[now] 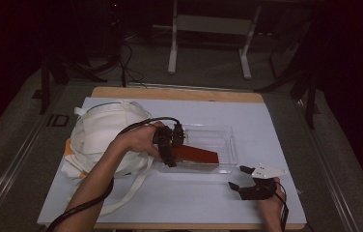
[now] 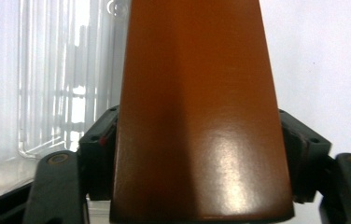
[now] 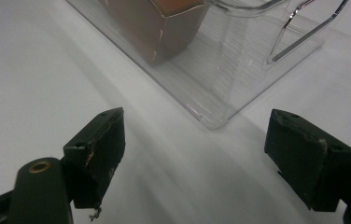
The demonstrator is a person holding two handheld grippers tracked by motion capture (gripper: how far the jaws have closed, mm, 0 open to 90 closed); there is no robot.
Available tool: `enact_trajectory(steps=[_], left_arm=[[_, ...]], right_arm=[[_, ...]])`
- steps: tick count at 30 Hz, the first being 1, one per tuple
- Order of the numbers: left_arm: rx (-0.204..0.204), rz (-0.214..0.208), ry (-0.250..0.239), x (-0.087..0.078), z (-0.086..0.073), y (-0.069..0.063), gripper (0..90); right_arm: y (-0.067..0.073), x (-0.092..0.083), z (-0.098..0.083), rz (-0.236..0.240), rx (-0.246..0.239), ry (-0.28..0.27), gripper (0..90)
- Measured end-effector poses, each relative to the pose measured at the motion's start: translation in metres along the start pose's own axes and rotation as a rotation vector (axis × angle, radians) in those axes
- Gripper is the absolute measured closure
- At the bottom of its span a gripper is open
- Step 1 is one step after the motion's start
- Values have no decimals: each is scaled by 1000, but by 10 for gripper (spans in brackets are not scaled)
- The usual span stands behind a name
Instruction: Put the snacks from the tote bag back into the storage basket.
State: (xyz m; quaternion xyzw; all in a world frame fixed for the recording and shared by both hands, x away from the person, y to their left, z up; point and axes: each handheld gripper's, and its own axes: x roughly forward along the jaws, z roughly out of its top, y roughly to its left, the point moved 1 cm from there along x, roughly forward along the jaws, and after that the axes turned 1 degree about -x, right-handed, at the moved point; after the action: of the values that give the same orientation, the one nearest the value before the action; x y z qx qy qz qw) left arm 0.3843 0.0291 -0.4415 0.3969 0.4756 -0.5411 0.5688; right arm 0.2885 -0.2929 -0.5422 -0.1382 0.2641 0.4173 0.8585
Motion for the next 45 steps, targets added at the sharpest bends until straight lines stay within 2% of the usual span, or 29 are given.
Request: enact_trajectory(steps=[7,20,31,45], left_arm=[[-30,-10,20,0,-3,1,277],[-29,-9,42,-1,-8,2,281],[-37,-12,35,-5,-8,3,281],[-36,15,11,-13,-10,2,282]], right_arm=[[0,0,0,0,1,0,201],[0,0,0,1,1,0,201],[0,0,0,3,3,0,200],[0,0,0,1,1,0,200]])
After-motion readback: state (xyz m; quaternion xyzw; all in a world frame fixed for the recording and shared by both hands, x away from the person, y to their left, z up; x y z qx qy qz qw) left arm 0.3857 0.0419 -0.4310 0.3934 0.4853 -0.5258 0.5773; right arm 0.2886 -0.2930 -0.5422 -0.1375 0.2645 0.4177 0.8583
